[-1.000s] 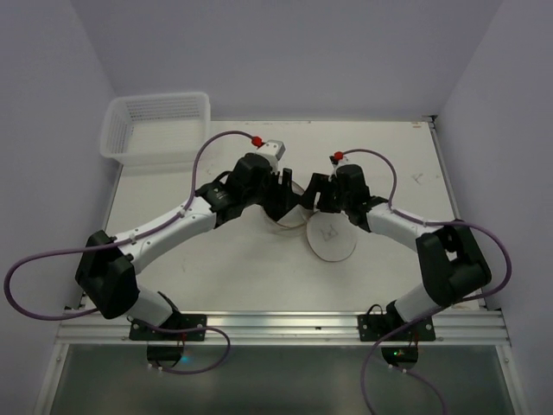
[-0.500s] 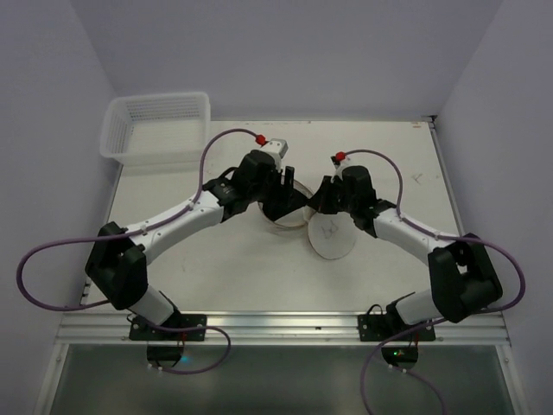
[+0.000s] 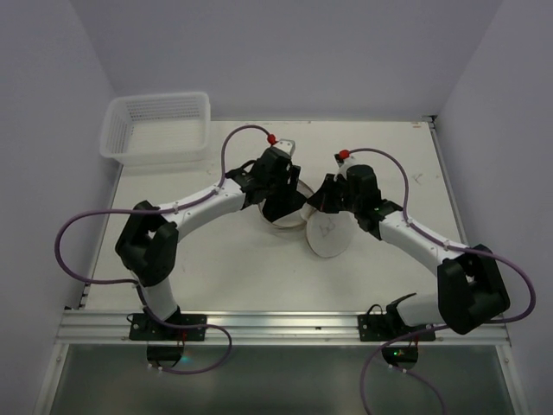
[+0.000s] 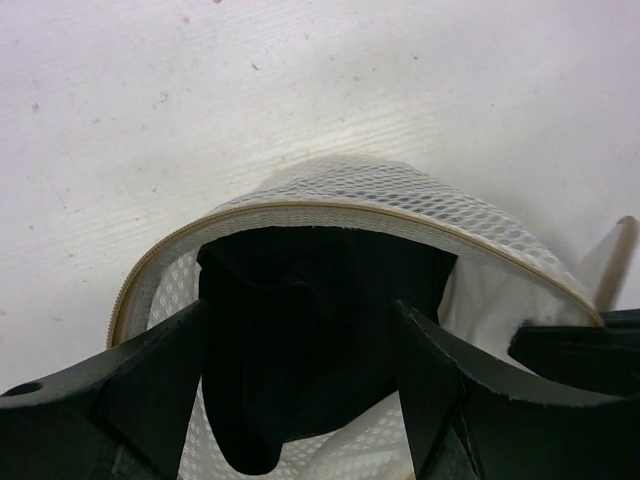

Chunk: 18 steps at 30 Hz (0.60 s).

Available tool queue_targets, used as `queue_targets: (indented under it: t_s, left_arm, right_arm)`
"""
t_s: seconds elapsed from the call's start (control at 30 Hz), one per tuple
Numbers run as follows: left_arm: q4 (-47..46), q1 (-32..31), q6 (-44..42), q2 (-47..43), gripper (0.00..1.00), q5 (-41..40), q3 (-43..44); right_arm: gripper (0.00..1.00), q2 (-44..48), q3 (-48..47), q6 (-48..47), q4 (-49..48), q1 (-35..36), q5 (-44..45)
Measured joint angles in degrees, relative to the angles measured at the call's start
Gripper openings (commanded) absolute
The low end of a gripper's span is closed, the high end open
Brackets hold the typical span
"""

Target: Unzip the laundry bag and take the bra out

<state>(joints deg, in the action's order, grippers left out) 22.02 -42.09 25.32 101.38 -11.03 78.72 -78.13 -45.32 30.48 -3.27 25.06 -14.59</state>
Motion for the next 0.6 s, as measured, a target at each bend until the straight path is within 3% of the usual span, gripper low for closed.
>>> queue_targets:
  t_s: [0.2,0.3,0.37,0.4,0.5,0.53,0.57,0.6]
  left_arm:
    - [0.3,0.1,-0.8,2.3,0.74,-0.6,0.0]
    - [0.2,0.1,-0.8,4.2,0.70,0.5,0.0]
    - [-0.2,0.1,-0.5,5.6,0.62,1.4,0.0]
    - [-0.4,0.1,-0.3,6.1,0.57,1.7,0.0]
    - [-1.5,0.1,0.1,7.3,0.25,2.8,0.0]
    - [-1.8,0.1,0.2,7.3,0.07,3.2,0.0]
    - [-2.0,0.1,0.3,7.3,0.00,3.7,0.0]
    - [-2.2,0.1,0.4,7.3,0.00,4.1,0.0]
  right_arm:
    - [0.00,0.3,0.0,1.0,0.0,0.0,-0.2]
    - [0.00,0.3,0.0,1.5,-0.1,0.0,-0.3]
    - [0.00,0.3,0.0,1.9,-0.2,0.0,-0.5]
    - [0.00,0.3,0.0,2.1,-0.2,0.0,-0.6]
    - [0.00,0.3,0.0,2.6,-0.2,0.0,-0.8]
    - [0.00,0.3,0.0,2.7,-0.3,0.0,-1.0]
    - [0.00,0.3,0.1,2.9,-0.3,0.0,-1.0]
    - [0.00,0.3,0.2,2.9,-0.5,0.0,-1.0]
